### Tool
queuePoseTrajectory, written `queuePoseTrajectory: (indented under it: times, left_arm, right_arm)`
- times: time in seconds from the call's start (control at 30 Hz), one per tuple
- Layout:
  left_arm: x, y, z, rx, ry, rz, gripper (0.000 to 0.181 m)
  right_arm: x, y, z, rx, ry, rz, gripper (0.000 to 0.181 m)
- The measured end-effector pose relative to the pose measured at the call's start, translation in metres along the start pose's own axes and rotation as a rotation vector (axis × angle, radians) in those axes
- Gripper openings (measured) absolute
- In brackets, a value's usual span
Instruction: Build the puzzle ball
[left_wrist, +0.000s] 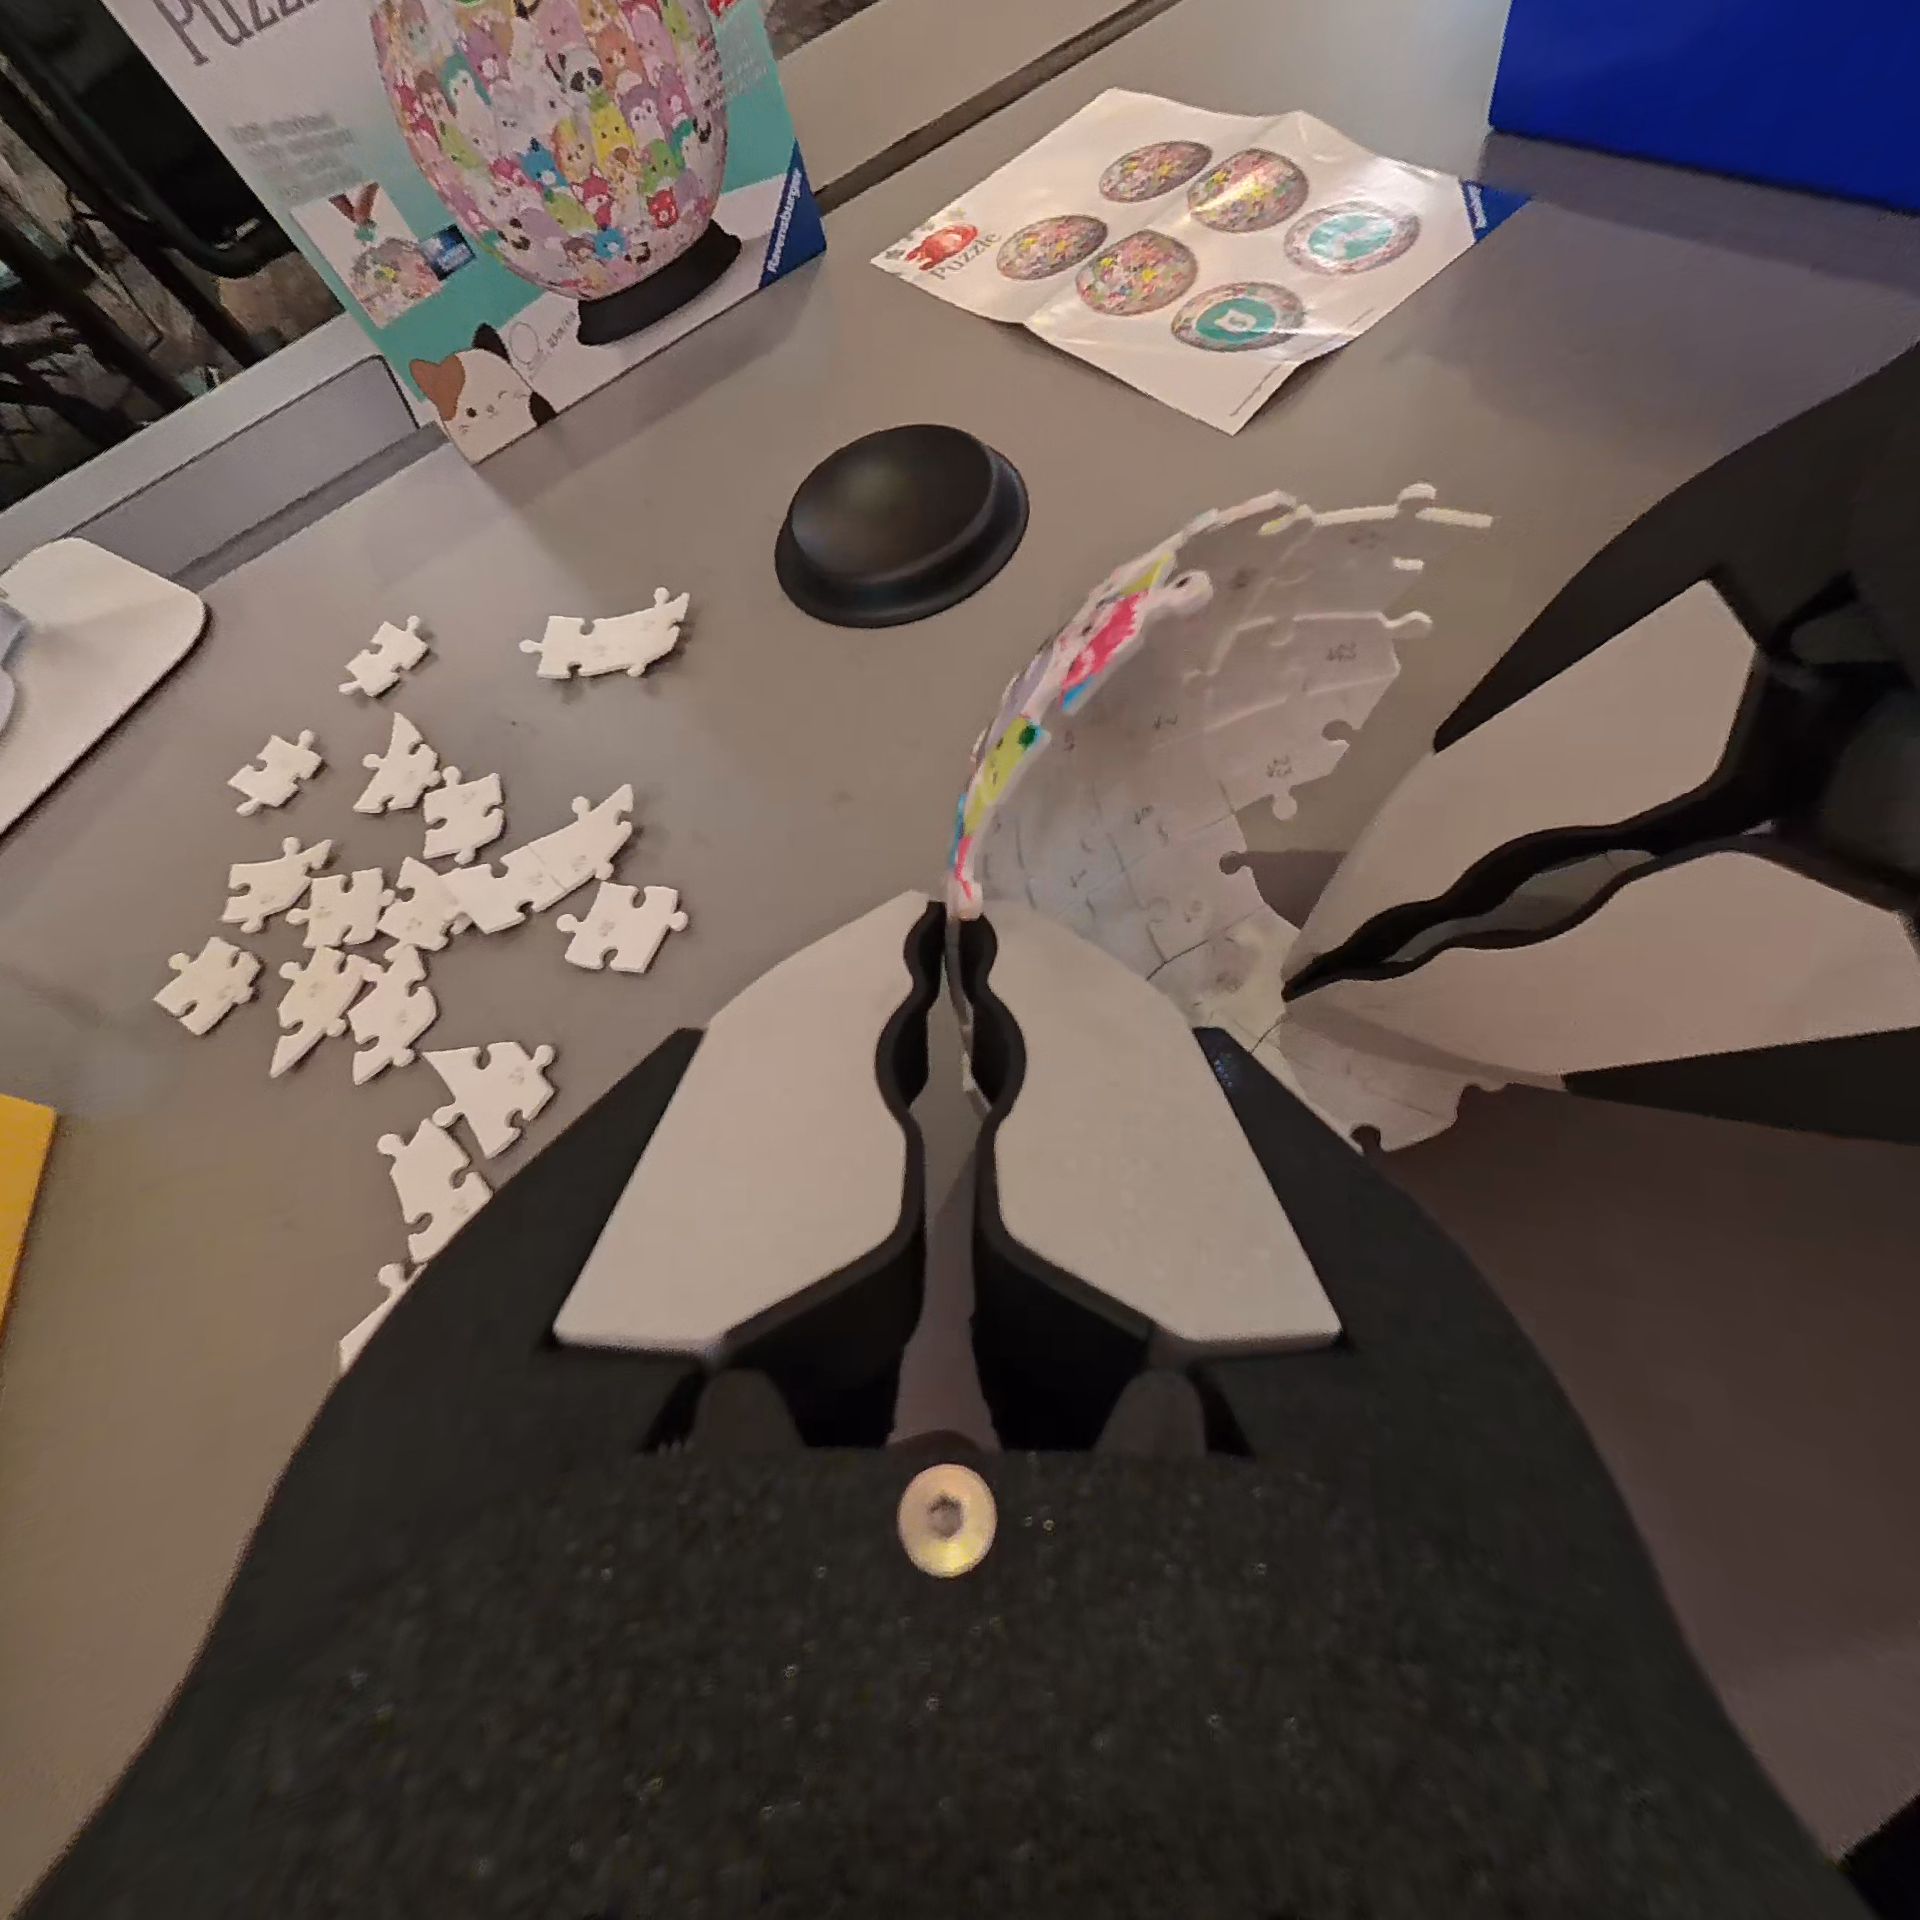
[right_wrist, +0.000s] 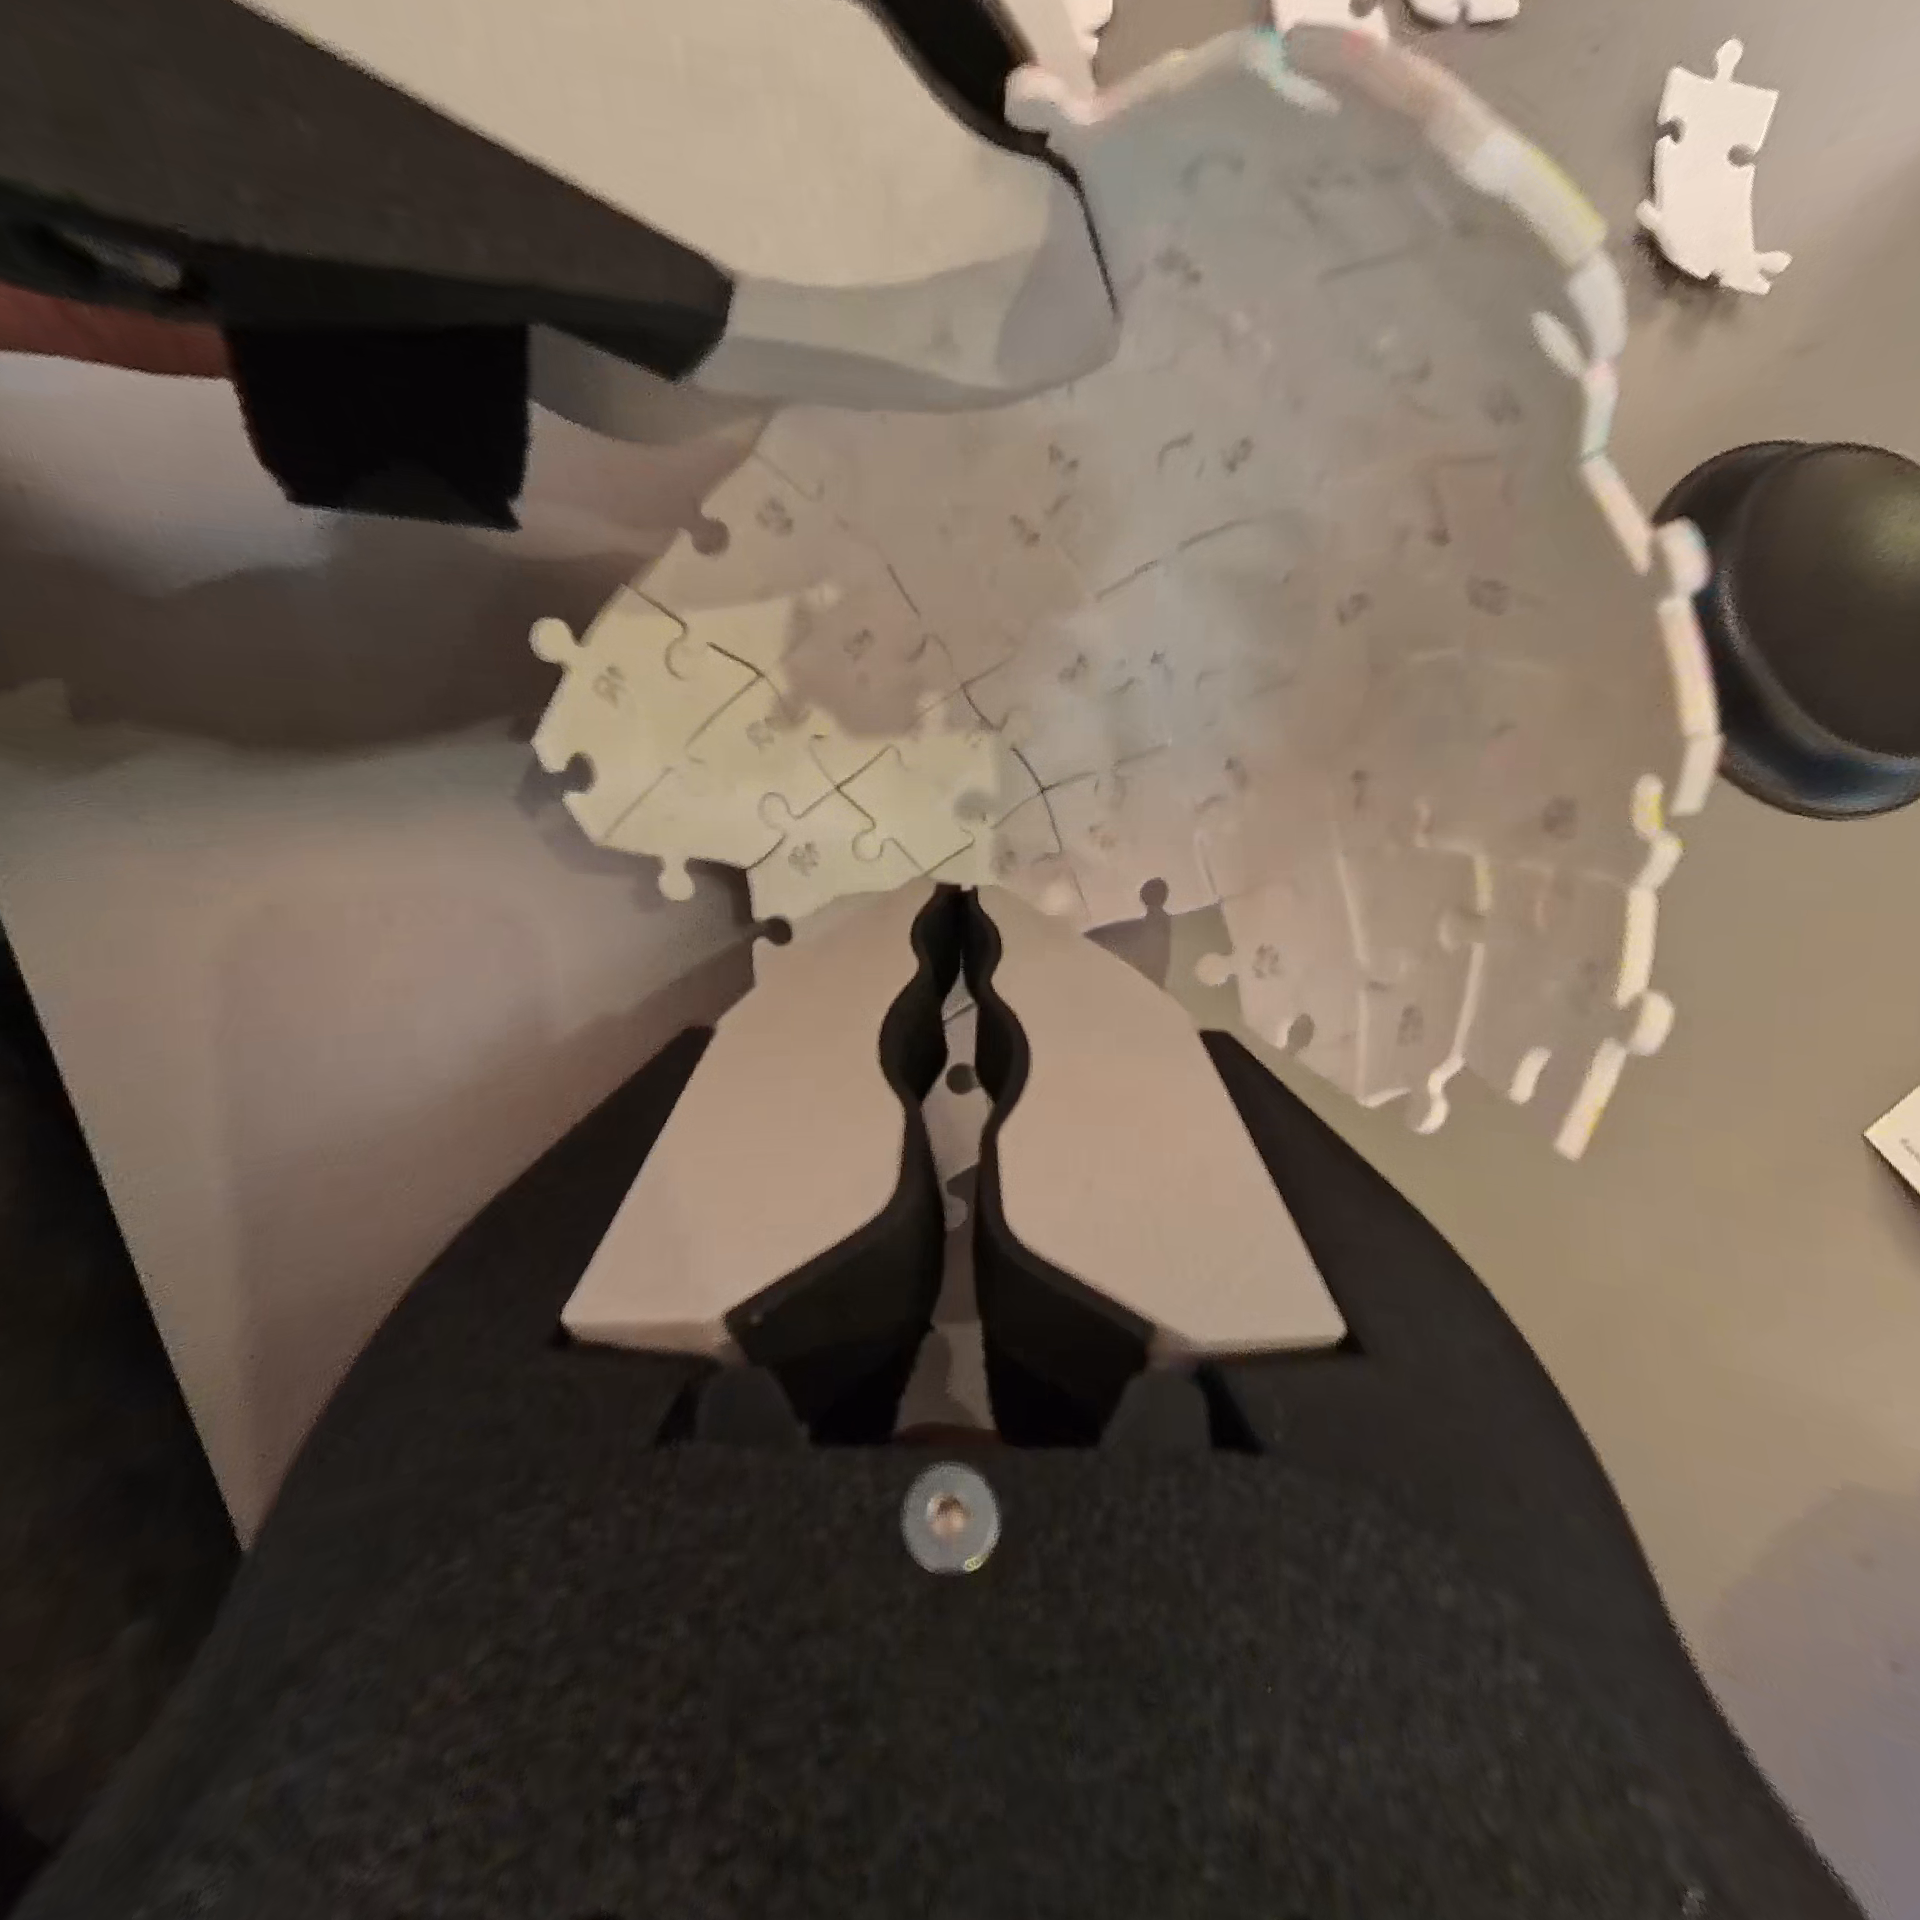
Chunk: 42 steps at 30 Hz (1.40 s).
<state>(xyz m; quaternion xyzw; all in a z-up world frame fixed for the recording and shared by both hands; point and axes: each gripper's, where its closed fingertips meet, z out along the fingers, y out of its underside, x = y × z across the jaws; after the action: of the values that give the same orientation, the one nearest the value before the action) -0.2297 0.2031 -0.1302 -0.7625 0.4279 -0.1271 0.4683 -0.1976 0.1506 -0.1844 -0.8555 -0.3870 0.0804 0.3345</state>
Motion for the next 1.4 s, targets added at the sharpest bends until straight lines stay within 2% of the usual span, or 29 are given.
queuePoseTrajectory:
  times: [0.17,0.27,0.87,0.93,1.07,1.17,1.27,1.33,1.37,1.4]
  left_arm:
    - [0.001,-0.003,-0.002,0.014,-0.023,0.035,0.002]
    - [0.002,-0.007,-0.004,0.027,-0.038,0.059,0.002]
    - [0.006,-0.01,-0.003,0.048,-0.066,0.105,0.002]
    - [0.005,-0.009,-0.003,0.049,-0.074,0.111,0.002]
    - [0.0,-0.009,-0.006,0.048,-0.091,0.116,0.002]
    - [-0.005,-0.008,-0.009,0.044,-0.1,0.112,0.002]
    - [-0.014,-0.008,-0.016,0.04,-0.107,0.093,0.002]
    - [-0.025,-0.006,-0.022,0.031,-0.128,0.076,0.002]
    - [-0.032,-0.004,-0.026,0.022,-0.146,0.071,0.002]
    - [-0.04,-0.003,-0.03,0.018,-0.166,0.065,0.002]
  right_arm:
    - [0.005,-0.002,-0.01,-0.021,0.022,0.025,0.0]
    - [0.003,0.0,-0.006,-0.038,-0.019,0.063,0.0]
    - [0.004,0.009,0.007,-0.069,0.03,0.042,0.0]
    - [0.008,0.007,0.0,-0.052,0.031,0.056,0.0]
    - [0.026,-0.011,-0.04,0.099,0.046,0.096,0.0]
    - [0.044,0.006,-0.049,0.103,0.093,0.098,0.0]
    - [0.051,0.032,-0.042,0.065,0.071,0.12,0.0]
    - [0.047,0.035,-0.037,0.097,0.004,0.107,0.0]
    - [0.048,0.036,-0.034,0.093,-0.015,0.096,0.002]
    - [0.05,0.036,-0.03,0.084,-0.014,0.084,0.013]
